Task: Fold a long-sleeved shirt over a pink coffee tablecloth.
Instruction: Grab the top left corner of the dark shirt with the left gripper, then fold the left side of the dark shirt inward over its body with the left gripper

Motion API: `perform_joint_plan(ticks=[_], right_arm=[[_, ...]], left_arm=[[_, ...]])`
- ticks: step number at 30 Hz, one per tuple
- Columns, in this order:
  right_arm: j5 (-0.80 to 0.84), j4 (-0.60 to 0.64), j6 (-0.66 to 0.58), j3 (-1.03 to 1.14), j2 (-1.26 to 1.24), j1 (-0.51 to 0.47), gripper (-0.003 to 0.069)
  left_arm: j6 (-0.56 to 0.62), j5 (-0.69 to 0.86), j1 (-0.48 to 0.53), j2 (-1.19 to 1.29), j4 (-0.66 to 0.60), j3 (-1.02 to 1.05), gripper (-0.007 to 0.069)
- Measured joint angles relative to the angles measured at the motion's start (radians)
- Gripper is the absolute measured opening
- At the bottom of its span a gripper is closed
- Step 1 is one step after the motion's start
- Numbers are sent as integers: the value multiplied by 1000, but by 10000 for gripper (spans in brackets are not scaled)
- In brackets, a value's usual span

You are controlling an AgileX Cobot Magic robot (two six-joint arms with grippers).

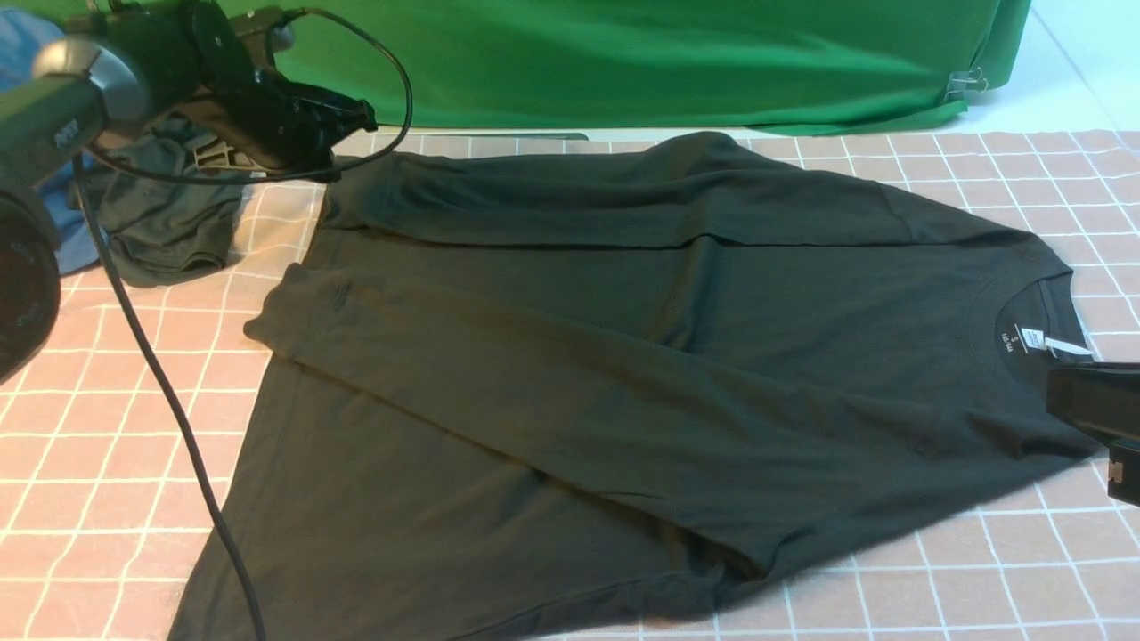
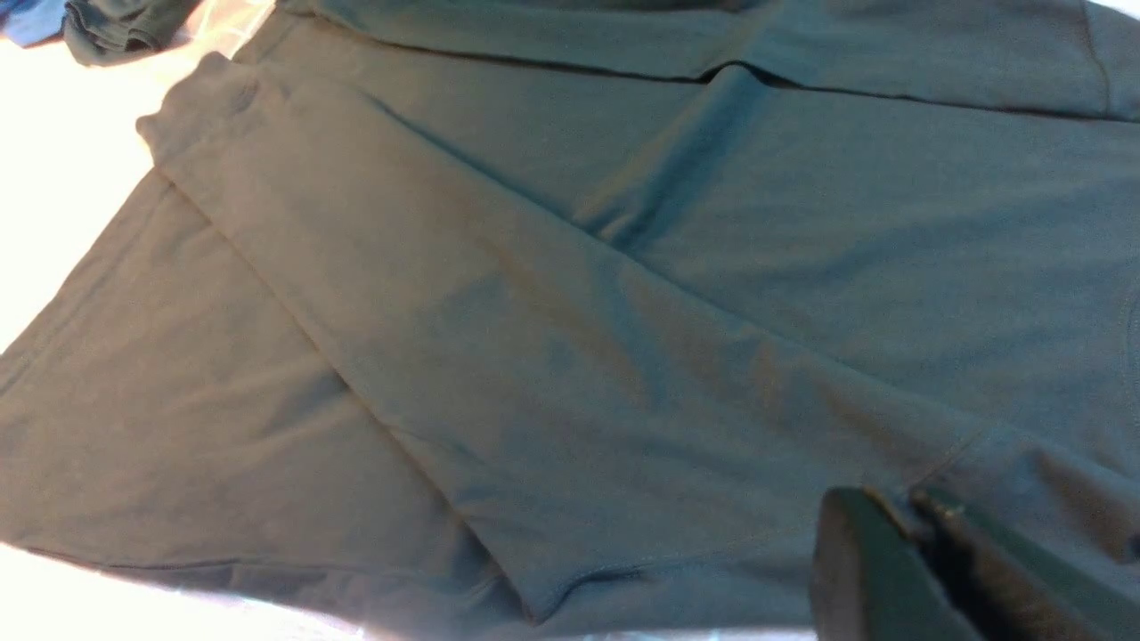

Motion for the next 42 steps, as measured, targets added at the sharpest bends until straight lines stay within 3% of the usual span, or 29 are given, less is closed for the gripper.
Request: perform_joint_plan(ticks=[7,13,20,24,27,32,34,42], right_arm=[[0,0,0,0,0,0,91],[0,0,0,0,0,0,91],[0,0,0,0,0,0,91],[0,0,0,0,0,0,91],[0,0,0,0,0,0,91],[0,0,0,0,0,0,91],[0,0,0,0,0,0,91],[0,0,0,0,0,0,101]], left_arm=[[1,5,0,18,40,0,23],[4,8,0,38,67,0,120],[4,8,0,60,68,0,290],[4,7,0,68,68,0,318],[5,7,0,68,68,0,269],[29,7,0,67,69,0,76],[30,11,0,63,78,0,34],[32,27,0,35,145,0,26]])
